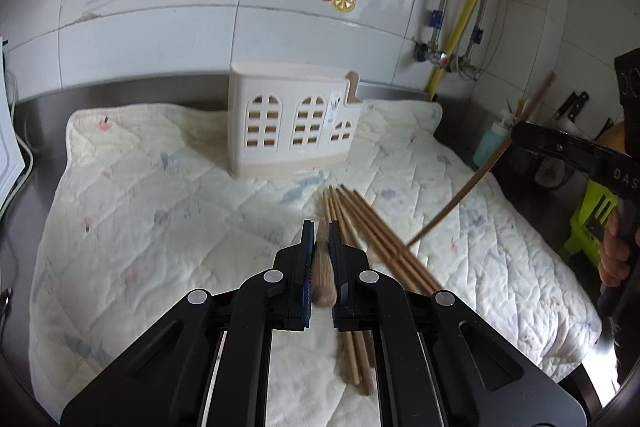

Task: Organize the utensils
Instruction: 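Lift the chopsticks upright with both grippers and carry them over the white holder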

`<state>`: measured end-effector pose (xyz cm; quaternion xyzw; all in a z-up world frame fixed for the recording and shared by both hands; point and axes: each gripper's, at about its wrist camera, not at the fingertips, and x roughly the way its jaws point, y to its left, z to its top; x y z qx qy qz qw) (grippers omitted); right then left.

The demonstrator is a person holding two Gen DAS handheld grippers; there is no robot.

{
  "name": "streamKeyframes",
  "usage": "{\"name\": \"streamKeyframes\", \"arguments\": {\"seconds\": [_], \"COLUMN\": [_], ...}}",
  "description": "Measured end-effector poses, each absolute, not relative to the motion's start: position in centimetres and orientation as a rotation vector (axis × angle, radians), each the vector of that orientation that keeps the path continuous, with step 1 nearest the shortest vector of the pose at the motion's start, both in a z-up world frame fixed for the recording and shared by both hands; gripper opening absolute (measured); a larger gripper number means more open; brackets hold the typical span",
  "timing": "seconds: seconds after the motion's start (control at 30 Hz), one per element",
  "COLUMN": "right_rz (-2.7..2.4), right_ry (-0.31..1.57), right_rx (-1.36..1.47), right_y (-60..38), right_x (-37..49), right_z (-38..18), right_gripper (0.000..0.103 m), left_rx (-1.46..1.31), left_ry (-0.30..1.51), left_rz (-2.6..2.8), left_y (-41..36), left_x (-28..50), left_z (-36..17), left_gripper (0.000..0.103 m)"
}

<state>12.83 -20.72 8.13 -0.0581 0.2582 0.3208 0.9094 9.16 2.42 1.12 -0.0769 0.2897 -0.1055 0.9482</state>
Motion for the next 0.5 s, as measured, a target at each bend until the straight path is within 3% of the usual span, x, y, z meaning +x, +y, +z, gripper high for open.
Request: {"name": "streamKeyframes", "arguments": {"seconds": [0.5], "right_rz": [0.651], "right_ry": [0.467], "right_rx": [-0.134], "right_y": [-18.4], "right_x": [19.3], "right_z": [14.9], "right_gripper": [0.007], "left_rx": [-0.058], "left_ry": [0.542], "left_rz": [-0.247], "left_y": [3.0], "left_x": [14.8], "left_z": [8.8], "left_gripper": [0.005]}}
